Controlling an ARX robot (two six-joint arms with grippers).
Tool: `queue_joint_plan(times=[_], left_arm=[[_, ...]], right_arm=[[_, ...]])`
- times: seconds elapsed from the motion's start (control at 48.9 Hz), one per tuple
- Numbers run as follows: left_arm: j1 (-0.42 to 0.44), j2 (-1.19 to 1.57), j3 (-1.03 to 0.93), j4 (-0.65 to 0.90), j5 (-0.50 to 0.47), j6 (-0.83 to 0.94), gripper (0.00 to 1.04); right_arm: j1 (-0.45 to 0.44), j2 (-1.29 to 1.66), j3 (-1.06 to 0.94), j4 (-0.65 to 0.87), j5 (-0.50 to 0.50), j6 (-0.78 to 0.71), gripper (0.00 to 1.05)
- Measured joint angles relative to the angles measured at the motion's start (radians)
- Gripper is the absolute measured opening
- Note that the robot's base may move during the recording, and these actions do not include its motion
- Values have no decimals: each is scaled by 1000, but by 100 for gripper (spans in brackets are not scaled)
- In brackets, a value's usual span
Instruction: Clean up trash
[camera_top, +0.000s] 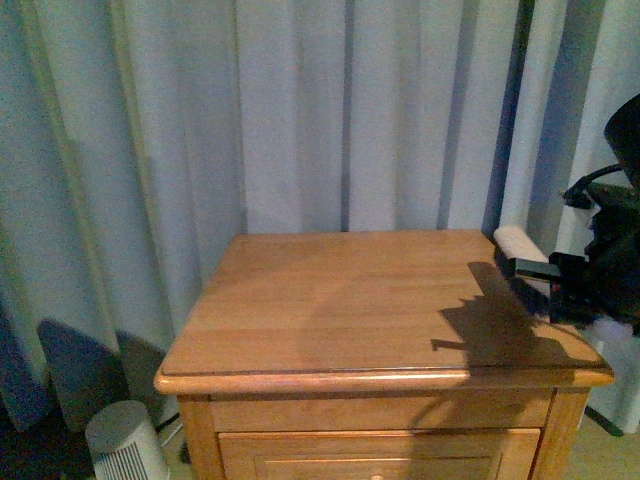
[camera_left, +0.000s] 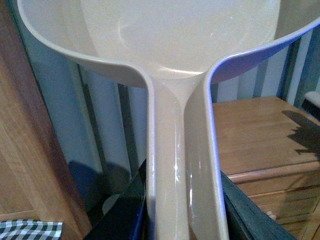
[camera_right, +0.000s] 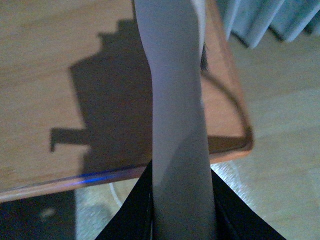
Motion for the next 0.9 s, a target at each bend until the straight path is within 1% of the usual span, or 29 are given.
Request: queue_joint_plan(times=[0.061, 0.225, 0.286, 0.389, 0.45, 0.634, 0.818, 0.9], left_arm=[[0, 0, 0, 0, 0, 0, 27], [0, 0, 0, 0, 0, 0, 27], [0, 0, 0, 0, 0, 0, 27], [0, 0, 0, 0, 0, 0, 27], [0, 0, 0, 0, 0, 0, 27], [0, 0, 0, 0, 0, -1, 27], [0, 0, 0, 0, 0, -1, 27], [0, 0, 0, 0, 0, -3, 27]], right_arm=[[-1, -48, -42, 61, 32, -44, 20], [-7, -212, -164, 194, 55, -151, 20], [-8, -332, -251, 262, 73, -212, 20], [-11, -557, -398, 277, 83, -274, 20], [-11, -653, -454, 257, 89, -286, 20], [-9, -958, -582, 163, 147, -312, 20], [-5, -1357, -634, -88, 190, -265, 20], [-4, -1484, -655, -147, 216, -224, 20]])
